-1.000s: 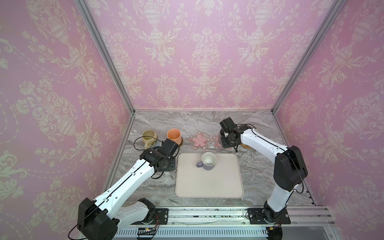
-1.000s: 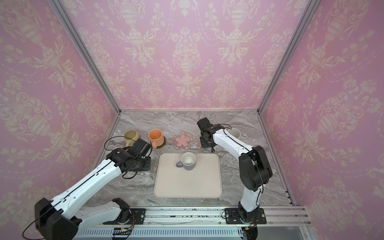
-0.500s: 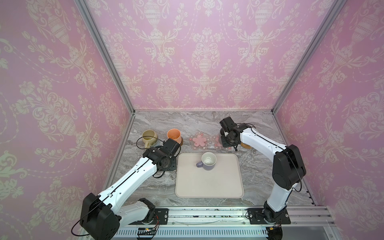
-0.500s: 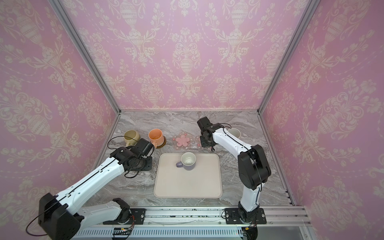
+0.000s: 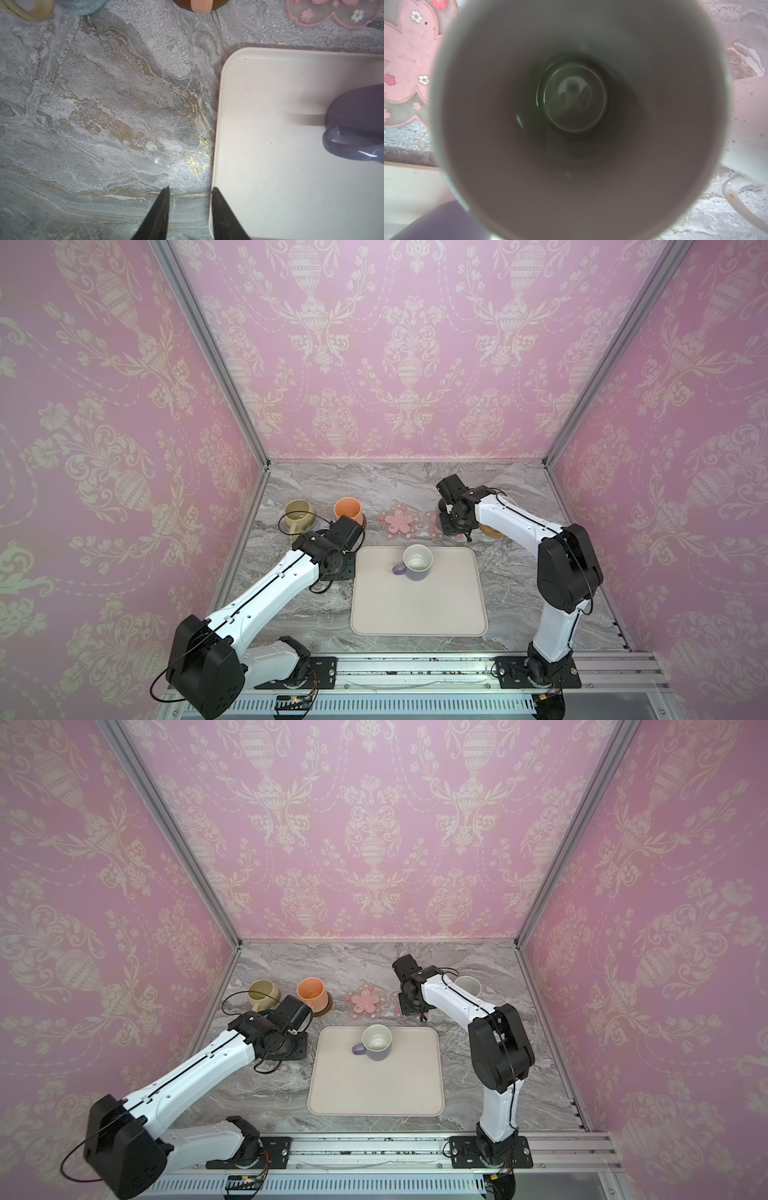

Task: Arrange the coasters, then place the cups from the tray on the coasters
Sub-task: 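Lower the grey mug onto the pink flower coaster with the right gripper, then open the right gripper and raise it off the grey mug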

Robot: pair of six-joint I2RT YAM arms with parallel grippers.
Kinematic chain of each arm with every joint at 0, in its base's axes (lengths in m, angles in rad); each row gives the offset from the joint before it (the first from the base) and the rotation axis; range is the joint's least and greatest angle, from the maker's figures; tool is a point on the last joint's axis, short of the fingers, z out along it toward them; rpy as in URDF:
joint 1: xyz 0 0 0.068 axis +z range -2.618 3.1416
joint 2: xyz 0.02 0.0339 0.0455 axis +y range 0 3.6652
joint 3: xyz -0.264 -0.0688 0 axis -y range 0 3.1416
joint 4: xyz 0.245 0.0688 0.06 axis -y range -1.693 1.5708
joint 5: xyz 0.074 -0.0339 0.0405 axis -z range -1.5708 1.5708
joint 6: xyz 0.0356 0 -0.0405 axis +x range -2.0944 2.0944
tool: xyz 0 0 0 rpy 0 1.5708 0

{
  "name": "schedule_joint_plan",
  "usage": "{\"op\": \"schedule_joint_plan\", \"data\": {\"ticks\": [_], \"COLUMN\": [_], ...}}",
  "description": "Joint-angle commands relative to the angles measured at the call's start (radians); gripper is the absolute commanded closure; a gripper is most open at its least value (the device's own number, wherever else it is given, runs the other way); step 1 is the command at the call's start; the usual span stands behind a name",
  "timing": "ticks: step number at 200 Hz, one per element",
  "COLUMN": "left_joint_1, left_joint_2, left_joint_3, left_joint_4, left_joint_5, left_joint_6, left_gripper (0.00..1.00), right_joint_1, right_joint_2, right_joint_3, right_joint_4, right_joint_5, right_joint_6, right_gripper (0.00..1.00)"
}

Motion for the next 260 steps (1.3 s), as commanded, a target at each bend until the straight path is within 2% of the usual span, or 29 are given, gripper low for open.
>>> {"op": "schedule_joint_plan", "data": {"ticks": [1, 169, 190, 221, 260], "left_joint_1": [-0.010, -0.010, -0.013, -0.020, -0.054], "left_joint_2": [0.018, 0.022, 0.024, 0.030, 0.064], "left_joint_3": [0.024, 0.020, 0.020, 0.017, 0.022], "left_joint_4": [-0.002, 0.005, 0.007, 0.018, 0.052], "left_joint_5": [0.018, 0.028, 0.030, 0.042, 0.051], "left_joint_6": [0.026, 0.010, 0.008, 0.002, -0.012], "left_gripper": [0.63, 0.63, 0.63, 0.63, 0.63], "right_joint_1": [-0.008, -0.014, -0.014, -0.013, -0.014], "right_joint_2": [-0.008, 0.044, 0.033, 0.014, -0.007], "right_joint_3": [0.053, 0.064, 0.059, 0.059, 0.072], "right_joint_4": [0.036, 0.015, 0.012, 0.004, -0.018], "right_joint_5": [0.026, 0.001, 0.004, 0.001, 0.001], "right_joint_6": [0.019, 0.064, 0.071, 0.077, 0.088], "right_gripper": [1.00, 1.00, 0.84, 0.66, 0.60]}}
